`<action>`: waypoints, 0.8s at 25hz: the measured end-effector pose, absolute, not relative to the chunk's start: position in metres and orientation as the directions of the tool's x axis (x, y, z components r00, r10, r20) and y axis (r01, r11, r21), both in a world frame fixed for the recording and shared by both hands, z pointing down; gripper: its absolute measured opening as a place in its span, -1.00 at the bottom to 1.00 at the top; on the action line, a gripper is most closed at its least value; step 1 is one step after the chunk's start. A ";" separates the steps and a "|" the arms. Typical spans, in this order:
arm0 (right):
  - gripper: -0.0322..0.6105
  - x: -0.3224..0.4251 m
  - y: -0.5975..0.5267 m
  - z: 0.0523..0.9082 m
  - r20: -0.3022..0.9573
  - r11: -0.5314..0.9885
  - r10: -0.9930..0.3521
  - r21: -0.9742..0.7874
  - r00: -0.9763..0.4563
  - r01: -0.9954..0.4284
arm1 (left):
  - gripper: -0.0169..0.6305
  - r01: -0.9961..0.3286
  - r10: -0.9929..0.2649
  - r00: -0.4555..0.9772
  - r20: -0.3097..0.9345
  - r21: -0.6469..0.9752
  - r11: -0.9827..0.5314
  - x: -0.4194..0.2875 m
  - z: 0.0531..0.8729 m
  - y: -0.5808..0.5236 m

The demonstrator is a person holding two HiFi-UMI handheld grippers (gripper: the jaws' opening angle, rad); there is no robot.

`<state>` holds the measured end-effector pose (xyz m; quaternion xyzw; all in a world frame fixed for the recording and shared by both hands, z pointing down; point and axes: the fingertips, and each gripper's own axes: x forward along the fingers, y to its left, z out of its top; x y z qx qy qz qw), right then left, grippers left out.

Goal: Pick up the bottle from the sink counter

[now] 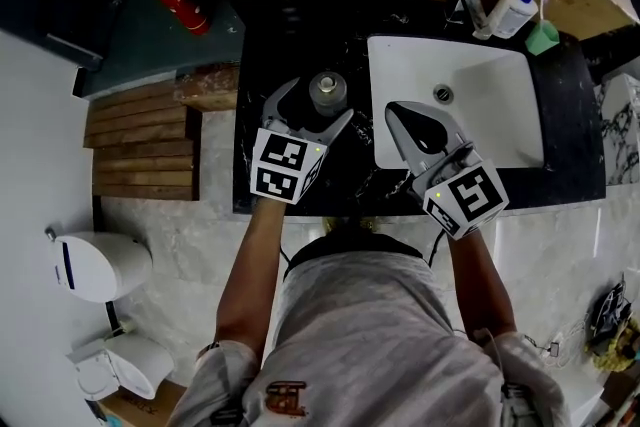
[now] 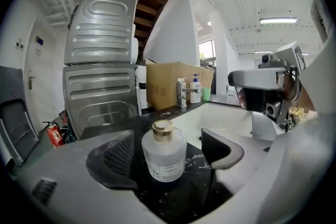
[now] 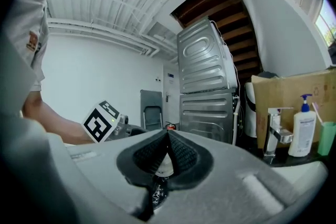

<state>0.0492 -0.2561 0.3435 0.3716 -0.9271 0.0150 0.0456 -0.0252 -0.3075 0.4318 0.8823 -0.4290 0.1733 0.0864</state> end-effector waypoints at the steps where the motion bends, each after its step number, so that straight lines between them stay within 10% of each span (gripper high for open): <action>1: -0.89 0.049 -0.257 0.345 0.097 0.721 -0.690 0.005 -0.717 -0.693 | 0.26 -0.781 -0.717 0.577 0.390 0.006 -0.625 -0.023 0.436 -0.310; 20: -0.89 0.059 -0.272 0.366 0.136 0.686 -0.719 -0.017 -0.682 -0.727 | 0.21 -0.722 -0.607 0.628 0.487 0.073 -0.688 -0.002 0.483 -0.338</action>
